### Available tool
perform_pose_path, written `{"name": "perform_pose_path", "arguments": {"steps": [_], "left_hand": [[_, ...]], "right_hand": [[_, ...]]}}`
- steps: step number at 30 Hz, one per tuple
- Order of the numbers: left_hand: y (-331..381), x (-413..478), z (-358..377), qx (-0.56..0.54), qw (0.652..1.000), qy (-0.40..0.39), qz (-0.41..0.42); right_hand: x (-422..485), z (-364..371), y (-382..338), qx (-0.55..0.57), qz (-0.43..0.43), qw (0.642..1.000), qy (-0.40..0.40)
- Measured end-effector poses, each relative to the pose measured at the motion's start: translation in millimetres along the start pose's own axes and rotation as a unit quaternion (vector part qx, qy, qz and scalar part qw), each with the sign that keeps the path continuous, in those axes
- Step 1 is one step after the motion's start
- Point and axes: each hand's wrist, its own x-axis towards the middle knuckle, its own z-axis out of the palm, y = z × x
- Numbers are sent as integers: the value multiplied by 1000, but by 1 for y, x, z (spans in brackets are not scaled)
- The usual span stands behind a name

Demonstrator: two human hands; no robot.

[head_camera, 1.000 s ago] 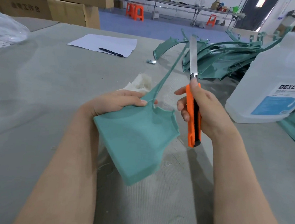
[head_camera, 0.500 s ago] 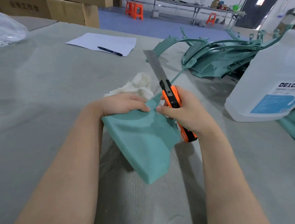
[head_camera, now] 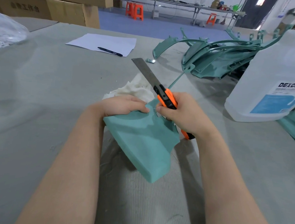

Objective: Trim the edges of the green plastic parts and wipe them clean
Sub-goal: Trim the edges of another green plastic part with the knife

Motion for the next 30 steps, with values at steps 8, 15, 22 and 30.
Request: {"name": "perform_pose_path", "arguments": {"steps": [8,15,22,30], "left_hand": [[1,-1,1,-55,998,26,-15],[4,-11,1,-111,993,40,-4],[6,-11,4,-113,993,43,-2],[10,-9,6,-101,994,48,7]], "right_hand": [[1,-6,3,-28,6,999,16],[4,-10,15,22,81,983,165],[3,-8,8,56,88,982,158],[2,-2,3,92,75,981,151]]}}
